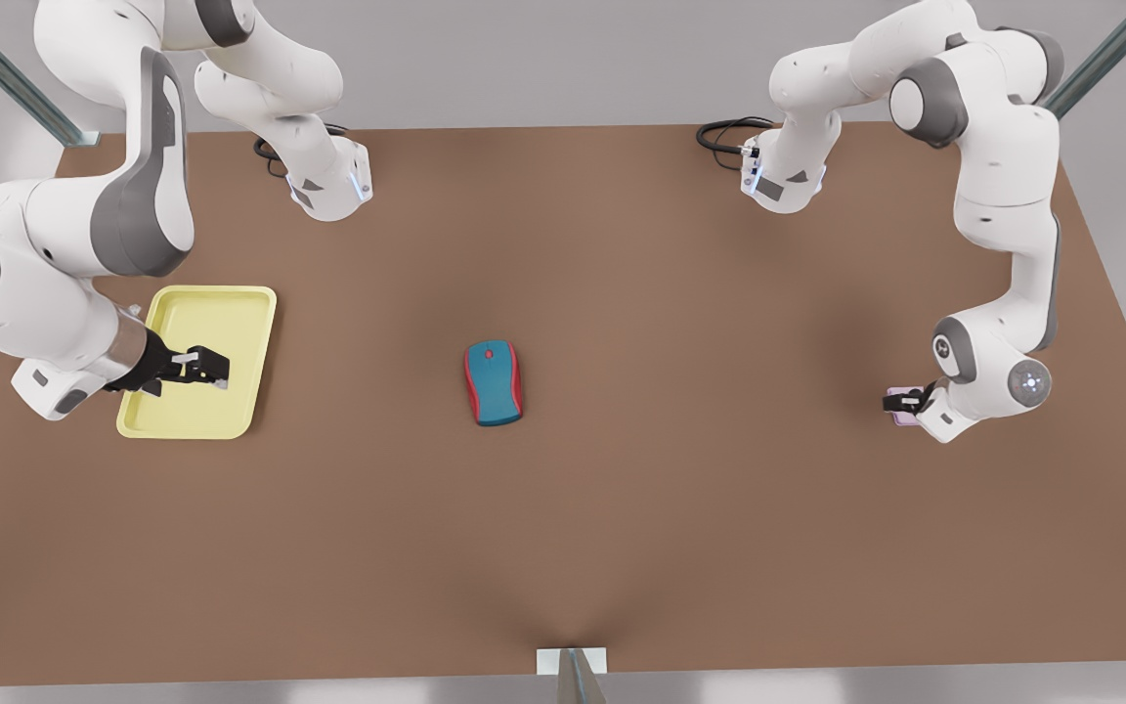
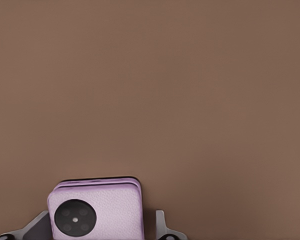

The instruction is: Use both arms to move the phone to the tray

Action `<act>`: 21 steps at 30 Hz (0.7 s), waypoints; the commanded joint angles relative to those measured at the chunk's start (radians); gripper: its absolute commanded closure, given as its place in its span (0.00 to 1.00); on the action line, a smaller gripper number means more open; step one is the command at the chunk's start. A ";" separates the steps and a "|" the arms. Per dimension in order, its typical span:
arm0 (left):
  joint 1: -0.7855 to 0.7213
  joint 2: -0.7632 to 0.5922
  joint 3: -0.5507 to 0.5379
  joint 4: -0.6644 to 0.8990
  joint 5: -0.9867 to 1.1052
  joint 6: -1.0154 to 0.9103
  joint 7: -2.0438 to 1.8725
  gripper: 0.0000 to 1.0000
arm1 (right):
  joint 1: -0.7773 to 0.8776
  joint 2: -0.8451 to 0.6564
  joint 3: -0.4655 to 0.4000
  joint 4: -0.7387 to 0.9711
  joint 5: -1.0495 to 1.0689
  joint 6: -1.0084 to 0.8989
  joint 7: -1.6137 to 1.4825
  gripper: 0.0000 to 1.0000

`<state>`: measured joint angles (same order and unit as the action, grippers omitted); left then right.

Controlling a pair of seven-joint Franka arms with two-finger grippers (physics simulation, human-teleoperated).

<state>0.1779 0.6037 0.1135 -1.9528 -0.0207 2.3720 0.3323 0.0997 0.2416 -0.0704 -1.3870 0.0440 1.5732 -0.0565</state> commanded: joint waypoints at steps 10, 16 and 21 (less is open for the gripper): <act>-0.003 -0.022 -0.008 0.011 0.010 -0.005 -0.110 0.21 | 0.000 -0.001 0.000 0.000 0.001 -0.001 -0.003 0.00; -0.357 -0.091 -0.023 0.020 0.002 -0.089 -0.732 0.21 | 0.002 0.001 0.000 -0.001 0.001 0.007 -0.003 0.00; -0.724 0.145 -0.094 0.531 -0.058 -0.439 -1.306 0.21 | 0.005 0.010 0.001 0.000 0.002 0.018 -0.002 0.00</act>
<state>-0.4949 0.7170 0.0206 -1.4864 -0.0449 2.1494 -0.0754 0.1036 0.2512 -0.0694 -1.3874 0.0447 1.5831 -0.0579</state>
